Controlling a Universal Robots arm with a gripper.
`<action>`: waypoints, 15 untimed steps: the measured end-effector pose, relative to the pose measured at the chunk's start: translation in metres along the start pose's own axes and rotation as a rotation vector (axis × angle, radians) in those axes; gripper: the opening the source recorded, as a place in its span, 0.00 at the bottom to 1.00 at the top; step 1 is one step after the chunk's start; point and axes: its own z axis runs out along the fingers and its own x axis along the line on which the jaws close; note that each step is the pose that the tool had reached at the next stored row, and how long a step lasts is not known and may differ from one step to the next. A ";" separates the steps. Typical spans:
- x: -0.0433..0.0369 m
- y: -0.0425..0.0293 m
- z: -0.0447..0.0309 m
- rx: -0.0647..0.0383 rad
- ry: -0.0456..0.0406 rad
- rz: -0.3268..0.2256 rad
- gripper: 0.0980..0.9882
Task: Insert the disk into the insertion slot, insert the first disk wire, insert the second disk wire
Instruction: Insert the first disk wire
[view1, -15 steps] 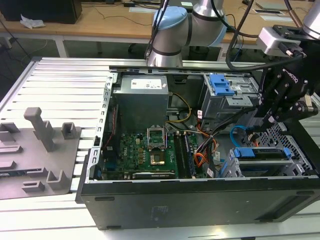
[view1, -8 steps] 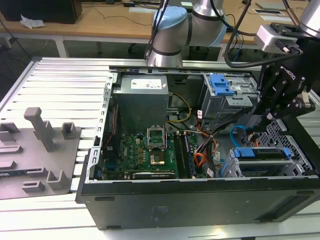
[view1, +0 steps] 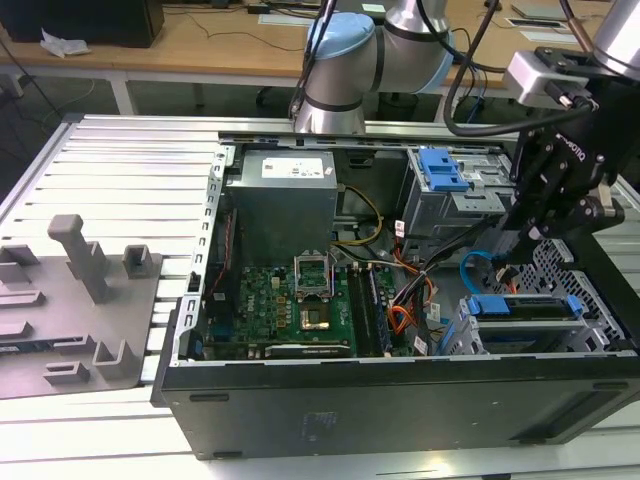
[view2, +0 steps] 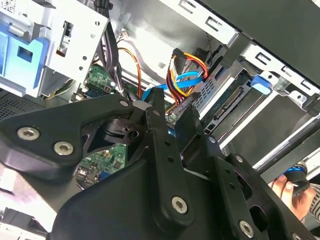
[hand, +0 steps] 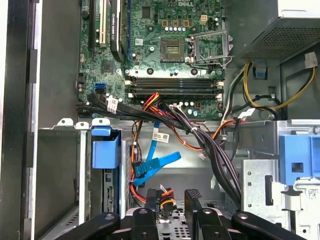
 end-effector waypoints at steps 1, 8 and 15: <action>0.0000 0.0000 0.0008 0.000 0.0000 0.000 0.30; 0.0000 -0.0002 0.0043 0.000 0.0046 0.000 0.30; 0.0036 -0.0002 0.0032 0.000 0.0108 0.001 0.30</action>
